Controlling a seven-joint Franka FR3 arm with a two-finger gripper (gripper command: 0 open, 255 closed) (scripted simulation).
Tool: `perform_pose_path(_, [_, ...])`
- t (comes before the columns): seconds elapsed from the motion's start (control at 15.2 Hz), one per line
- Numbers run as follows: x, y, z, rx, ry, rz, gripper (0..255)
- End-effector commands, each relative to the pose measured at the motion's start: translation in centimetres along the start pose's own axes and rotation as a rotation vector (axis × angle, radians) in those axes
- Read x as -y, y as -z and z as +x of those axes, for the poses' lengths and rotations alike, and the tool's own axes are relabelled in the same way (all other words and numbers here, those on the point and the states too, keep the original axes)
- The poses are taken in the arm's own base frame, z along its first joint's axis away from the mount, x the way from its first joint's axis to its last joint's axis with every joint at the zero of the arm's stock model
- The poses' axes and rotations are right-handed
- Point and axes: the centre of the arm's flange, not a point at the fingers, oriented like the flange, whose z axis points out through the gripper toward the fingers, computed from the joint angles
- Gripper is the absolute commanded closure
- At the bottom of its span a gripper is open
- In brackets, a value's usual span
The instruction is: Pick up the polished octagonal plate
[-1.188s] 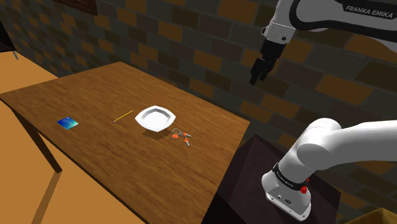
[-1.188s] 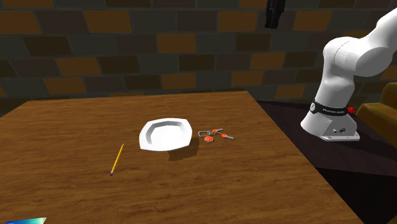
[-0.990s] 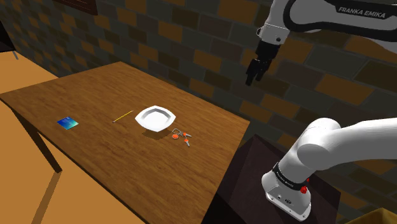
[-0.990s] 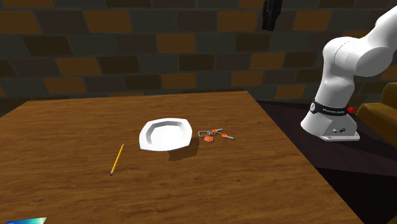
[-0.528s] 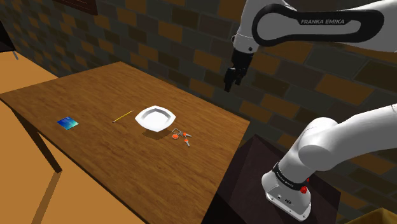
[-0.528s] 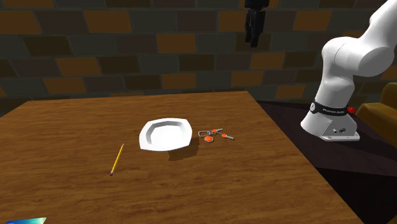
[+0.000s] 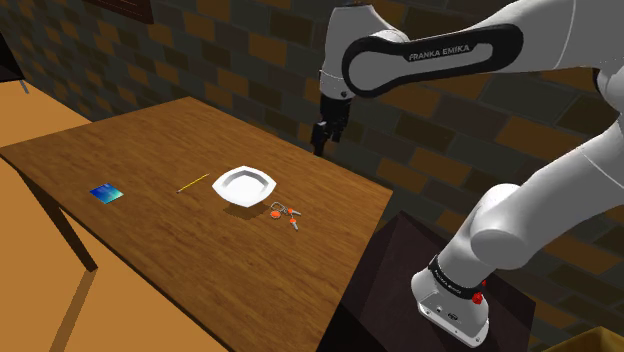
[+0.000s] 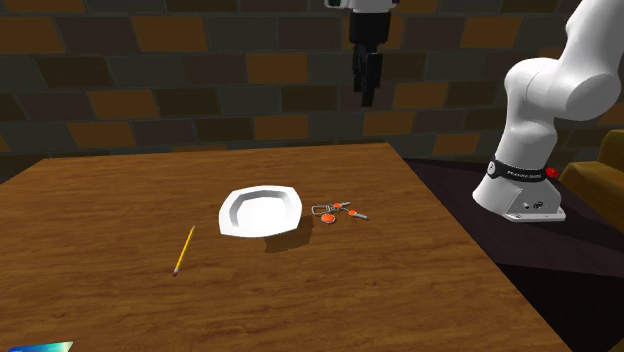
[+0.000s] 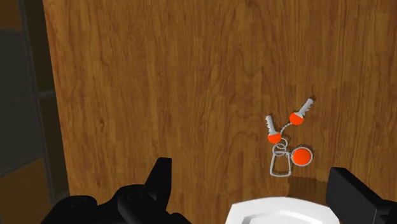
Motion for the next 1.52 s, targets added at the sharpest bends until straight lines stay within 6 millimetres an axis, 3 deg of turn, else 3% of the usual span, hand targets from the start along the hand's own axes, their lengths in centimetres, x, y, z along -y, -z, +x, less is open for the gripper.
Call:
perform_pose_path(0.0, [1.5, -1.4, 1.8, 0.001, 0.025, -0.017, 0])
perform_pose_path(0.79, [12.1, -9.4, 12.1, 0.008, 0.169, -0.121, 0])
perform_pose_path(1.45, [20.8, -16.6, 19.2, 0.015, 0.283, -0.204, 0])
